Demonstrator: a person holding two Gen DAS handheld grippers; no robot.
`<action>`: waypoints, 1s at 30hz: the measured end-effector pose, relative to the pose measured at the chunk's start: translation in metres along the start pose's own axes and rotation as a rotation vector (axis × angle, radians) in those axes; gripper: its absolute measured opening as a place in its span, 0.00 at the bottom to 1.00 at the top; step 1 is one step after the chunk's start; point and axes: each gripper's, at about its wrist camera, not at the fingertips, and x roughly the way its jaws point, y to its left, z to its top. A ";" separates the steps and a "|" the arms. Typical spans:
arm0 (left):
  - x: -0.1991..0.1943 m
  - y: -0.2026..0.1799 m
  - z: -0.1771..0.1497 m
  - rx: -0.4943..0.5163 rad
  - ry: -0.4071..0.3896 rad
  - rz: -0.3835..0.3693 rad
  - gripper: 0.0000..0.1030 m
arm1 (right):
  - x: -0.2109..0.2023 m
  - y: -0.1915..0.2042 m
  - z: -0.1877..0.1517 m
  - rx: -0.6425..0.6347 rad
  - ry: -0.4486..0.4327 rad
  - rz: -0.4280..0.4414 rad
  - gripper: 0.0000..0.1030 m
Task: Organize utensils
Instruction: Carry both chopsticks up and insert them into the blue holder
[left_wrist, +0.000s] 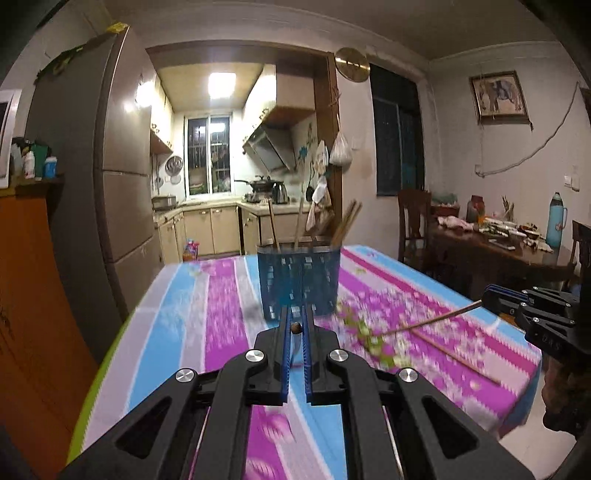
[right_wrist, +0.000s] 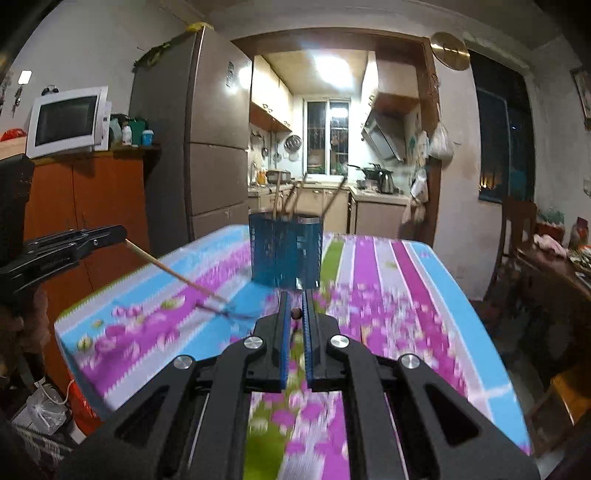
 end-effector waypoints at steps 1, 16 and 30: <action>0.003 0.002 0.011 0.001 -0.005 -0.011 0.07 | 0.004 -0.001 0.009 -0.001 -0.002 0.008 0.05; 0.018 0.000 0.076 0.033 -0.035 -0.023 0.07 | 0.021 0.005 0.079 -0.040 -0.026 0.056 0.05; 0.029 -0.016 0.083 0.089 -0.025 0.064 0.07 | 0.022 0.002 0.098 0.005 -0.017 0.073 0.04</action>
